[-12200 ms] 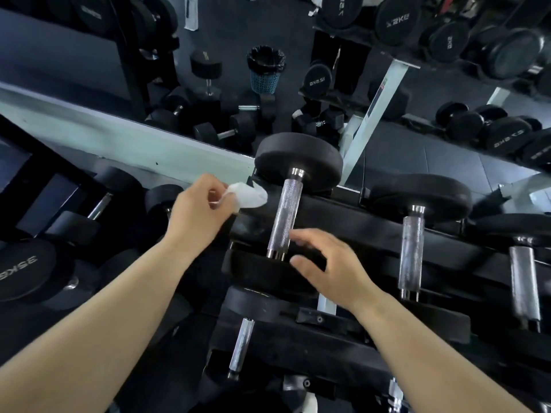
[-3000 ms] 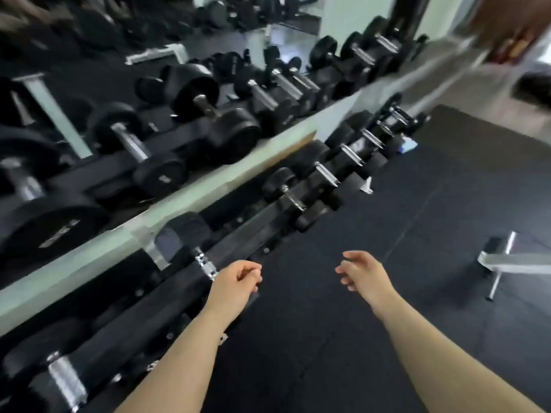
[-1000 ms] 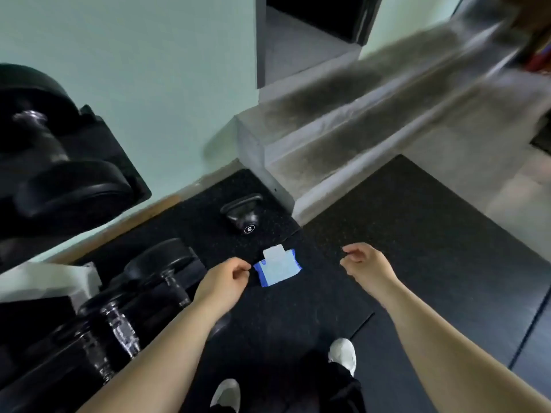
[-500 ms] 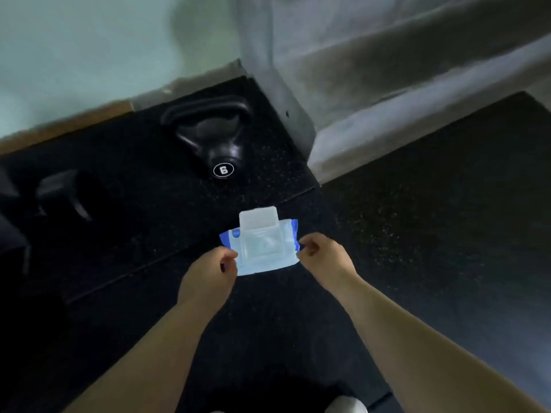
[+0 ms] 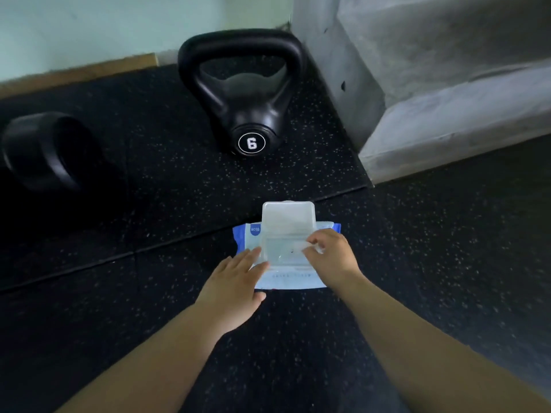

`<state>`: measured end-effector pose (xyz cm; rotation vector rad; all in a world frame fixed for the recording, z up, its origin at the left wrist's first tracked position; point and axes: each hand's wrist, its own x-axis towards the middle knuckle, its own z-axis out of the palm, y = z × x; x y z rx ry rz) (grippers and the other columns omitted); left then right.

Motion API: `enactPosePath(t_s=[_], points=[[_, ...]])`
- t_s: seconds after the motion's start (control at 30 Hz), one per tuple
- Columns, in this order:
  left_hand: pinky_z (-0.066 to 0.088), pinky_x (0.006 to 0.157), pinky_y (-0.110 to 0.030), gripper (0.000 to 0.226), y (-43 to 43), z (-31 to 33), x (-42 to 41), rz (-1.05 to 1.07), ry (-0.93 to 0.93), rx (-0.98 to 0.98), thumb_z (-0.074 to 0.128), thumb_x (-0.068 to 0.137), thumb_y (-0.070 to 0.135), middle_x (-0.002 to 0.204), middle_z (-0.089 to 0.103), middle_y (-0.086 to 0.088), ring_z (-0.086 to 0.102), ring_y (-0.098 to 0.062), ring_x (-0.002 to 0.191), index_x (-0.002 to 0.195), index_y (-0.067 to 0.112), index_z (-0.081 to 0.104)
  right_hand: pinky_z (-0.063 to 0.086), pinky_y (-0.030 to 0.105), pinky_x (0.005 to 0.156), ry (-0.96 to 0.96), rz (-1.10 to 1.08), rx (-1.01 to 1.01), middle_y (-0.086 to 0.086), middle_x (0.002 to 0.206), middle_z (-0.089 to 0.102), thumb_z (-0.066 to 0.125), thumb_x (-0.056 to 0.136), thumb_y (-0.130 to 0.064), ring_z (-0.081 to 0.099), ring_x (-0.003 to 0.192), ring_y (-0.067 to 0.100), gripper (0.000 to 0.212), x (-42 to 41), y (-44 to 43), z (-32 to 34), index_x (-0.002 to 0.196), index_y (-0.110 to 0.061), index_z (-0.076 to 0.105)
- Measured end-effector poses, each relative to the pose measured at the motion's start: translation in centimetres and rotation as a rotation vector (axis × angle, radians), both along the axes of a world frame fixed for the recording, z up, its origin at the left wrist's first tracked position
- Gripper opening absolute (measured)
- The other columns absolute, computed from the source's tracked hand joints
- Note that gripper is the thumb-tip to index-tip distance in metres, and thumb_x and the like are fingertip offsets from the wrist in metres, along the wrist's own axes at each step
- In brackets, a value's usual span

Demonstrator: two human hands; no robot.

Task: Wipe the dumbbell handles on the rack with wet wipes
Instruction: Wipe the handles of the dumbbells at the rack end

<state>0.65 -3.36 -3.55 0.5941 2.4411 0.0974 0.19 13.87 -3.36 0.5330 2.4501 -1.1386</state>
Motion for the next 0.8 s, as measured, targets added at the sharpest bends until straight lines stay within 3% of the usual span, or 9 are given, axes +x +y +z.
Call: enactPosePath(t_s=[0.1,0.17,0.53,0.63,0.7,0.8], points=[[-0.004,0.115,-0.031,0.056,0.1,-0.4,-0.2,-0.035,0.025,-0.032,0.034,0.098,0.037,0.156,-0.007,0.003,-0.002,-0.013,0.143,0.147,0.026,0.010,0.033,0.019,0.054,-0.078,-0.148,-0.243,-0.003,0.083,0.049,0.050,0.090,-0.014,0.043,0.068,0.009,0.008,-0.1,0.9,0.8,0.085,-0.015,0.056],[-0.004,0.115,-0.031,0.055,0.3,-0.6,-0.4,-0.035,0.044,-0.029,0.035,0.097,0.037,0.156,-0.005,0.003,0.000,-0.013,0.143,0.147,0.026,0.013,0.029,0.020,0.052,-0.085,-0.157,-0.326,-0.003,0.068,0.044,0.048,0.090,-0.012,0.036,0.059,0.009,0.021,0.0,1.3,1.1,0.070,-0.018,0.050],[0.000,0.115,-0.035,0.047,1.4,-0.2,-0.4,-0.092,0.123,-0.074,0.040,0.096,0.021,0.152,0.011,-0.006,0.012,-0.019,0.140,0.142,0.020,0.030,0.038,0.027,0.069,0.176,-0.246,-0.571,-0.002,0.068,0.052,0.044,0.087,0.001,0.048,0.070,0.013,0.029,-0.1,0.6,4.2,0.063,-0.015,0.050],[-0.001,0.115,-0.035,0.047,1.4,-0.4,-0.7,-0.081,0.119,-0.050,0.039,0.096,0.021,0.154,0.007,-0.005,0.006,-0.019,0.142,0.142,0.020,0.031,0.040,0.030,0.074,0.203,-0.250,-0.578,-0.001,0.068,0.055,0.043,0.086,0.002,0.052,0.072,0.014,0.028,-0.2,0.4,4.4,0.064,-0.013,0.050],[-0.002,0.115,-0.034,0.044,1.1,-0.5,-0.9,-0.065,0.115,-0.023,0.036,0.098,0.024,0.156,0.003,-0.002,0.002,-0.016,0.143,0.141,0.021,0.030,0.043,0.028,0.070,0.237,-0.260,-0.629,-0.001,0.065,0.055,0.047,0.082,-0.003,0.053,0.067,0.012,0.020,-0.4,0.1,4.6,0.064,-0.013,0.048],[-0.001,0.115,-0.032,0.041,0.2,-1.0,-0.9,-0.085,0.129,-0.002,0.036,0.097,0.032,0.156,0.003,0.004,0.005,-0.011,0.142,0.137,0.020,0.033,0.041,0.017,0.053,0.411,-0.395,-0.799,-0.008,0.052,0.051,0.043,0.067,-0.012,0.047,0.052,0.007,0.007,-1.8,0.7,6.6,0.063,-0.016,0.047]])
